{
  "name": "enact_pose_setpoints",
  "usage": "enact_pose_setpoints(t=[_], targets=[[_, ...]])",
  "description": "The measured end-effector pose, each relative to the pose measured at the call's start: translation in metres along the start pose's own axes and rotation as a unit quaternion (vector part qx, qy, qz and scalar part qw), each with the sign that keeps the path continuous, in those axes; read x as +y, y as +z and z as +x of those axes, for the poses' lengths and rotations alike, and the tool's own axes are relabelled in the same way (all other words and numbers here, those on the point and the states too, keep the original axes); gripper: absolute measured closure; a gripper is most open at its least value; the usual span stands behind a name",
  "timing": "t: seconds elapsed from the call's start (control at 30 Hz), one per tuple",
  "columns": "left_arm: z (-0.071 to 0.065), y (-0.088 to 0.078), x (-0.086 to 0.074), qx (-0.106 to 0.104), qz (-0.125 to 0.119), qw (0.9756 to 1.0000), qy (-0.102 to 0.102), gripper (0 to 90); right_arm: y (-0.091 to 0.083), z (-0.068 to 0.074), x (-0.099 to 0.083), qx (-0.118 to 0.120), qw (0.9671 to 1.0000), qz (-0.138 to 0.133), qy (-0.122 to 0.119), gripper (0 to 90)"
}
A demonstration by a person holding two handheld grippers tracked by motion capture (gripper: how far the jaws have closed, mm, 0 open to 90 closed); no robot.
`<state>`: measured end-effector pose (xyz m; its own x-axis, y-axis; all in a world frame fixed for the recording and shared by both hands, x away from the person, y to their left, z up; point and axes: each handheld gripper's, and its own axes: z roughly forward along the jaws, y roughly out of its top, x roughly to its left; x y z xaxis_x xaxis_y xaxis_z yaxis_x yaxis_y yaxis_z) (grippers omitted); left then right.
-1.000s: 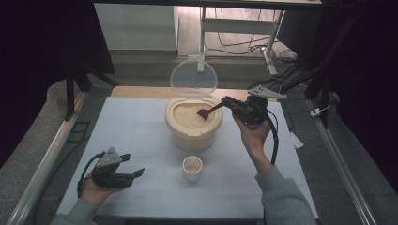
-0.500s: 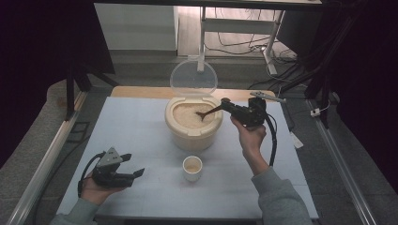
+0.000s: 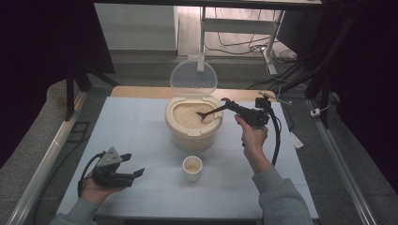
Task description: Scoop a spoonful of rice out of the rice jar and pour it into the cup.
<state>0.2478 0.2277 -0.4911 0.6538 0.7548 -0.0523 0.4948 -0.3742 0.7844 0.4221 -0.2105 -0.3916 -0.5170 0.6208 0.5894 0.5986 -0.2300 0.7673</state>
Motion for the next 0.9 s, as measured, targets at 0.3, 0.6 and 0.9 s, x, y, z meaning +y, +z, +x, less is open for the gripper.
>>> enact_pose_setpoints(t=[0.3, 0.6, 0.9], targets=[[0.000, 0.001, 0.000, 0.001, 0.002, 1.0000, 0.003, 23.8, -0.005, -0.006, 0.002, 0.012, 0.9992, -0.011, 0.037, 83.8], [0.000, 0.001, 0.000, 0.002, 0.003, 1.0000, 0.004, 23.8, -0.007, -0.015, 0.003, 0.027, 0.9965, -0.017, 0.077, 83.8], [0.000, 0.001, 0.000, 0.004, 0.003, 1.0000, 0.004, 23.8, -0.012, -0.020, 0.004, 0.035, 0.9941, -0.027, 0.099, 83.8]])
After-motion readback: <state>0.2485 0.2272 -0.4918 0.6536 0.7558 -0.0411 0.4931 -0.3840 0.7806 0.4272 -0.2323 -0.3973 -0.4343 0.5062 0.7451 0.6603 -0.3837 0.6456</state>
